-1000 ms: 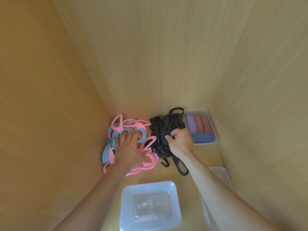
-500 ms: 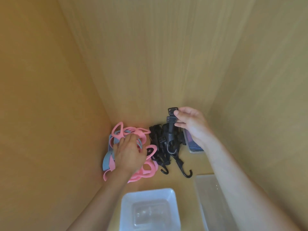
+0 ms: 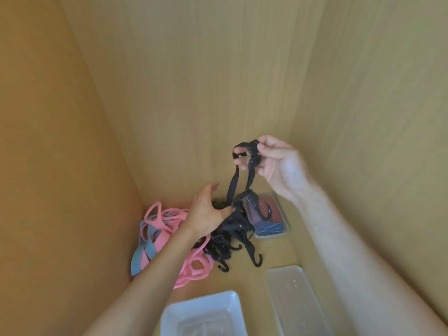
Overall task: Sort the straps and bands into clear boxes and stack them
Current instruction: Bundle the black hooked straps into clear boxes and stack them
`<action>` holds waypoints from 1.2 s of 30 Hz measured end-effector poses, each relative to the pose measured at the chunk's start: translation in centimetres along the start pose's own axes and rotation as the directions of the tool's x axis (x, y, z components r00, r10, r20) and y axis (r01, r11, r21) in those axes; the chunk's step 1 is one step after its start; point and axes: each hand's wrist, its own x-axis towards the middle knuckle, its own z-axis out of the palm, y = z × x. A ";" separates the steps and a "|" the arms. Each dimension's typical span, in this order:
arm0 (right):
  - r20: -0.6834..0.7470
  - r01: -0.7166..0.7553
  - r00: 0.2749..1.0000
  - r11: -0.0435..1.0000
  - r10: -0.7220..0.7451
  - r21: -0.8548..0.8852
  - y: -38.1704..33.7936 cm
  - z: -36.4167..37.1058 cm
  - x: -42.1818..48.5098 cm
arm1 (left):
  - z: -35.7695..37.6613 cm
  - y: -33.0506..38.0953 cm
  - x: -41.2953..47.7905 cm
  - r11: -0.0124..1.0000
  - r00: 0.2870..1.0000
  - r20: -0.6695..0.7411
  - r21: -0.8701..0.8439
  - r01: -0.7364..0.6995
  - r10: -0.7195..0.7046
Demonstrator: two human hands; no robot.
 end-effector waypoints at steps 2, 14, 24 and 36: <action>0.028 0.035 0.999 0.999 -0.036 0.025 -1.5 0.4 -0.1 | 0.6 0.9 0.5 0.996 0.992 0.103 -0.043 0.080 -0.075; 0.018 0.170 0.985 0.985 -0.170 0.020 -9.5 1.9 0.2 | 0.7 6.4 -2.3 0.802 0.875 0.470 -0.564 0.196 0.117; -0.095 0.126 0.988 0.990 -0.120 0.057 -10.4 2.5 1.0 | 0.8 6.9 -1.0 0.946 0.943 0.304 -0.323 -0.032 0.135; -0.241 0.249 0.948 0.957 -0.210 0.147 -10.7 1.3 0.8 | -2.7 1.2 -2.6 0.846 0.894 0.405 -0.395 0.358 -0.190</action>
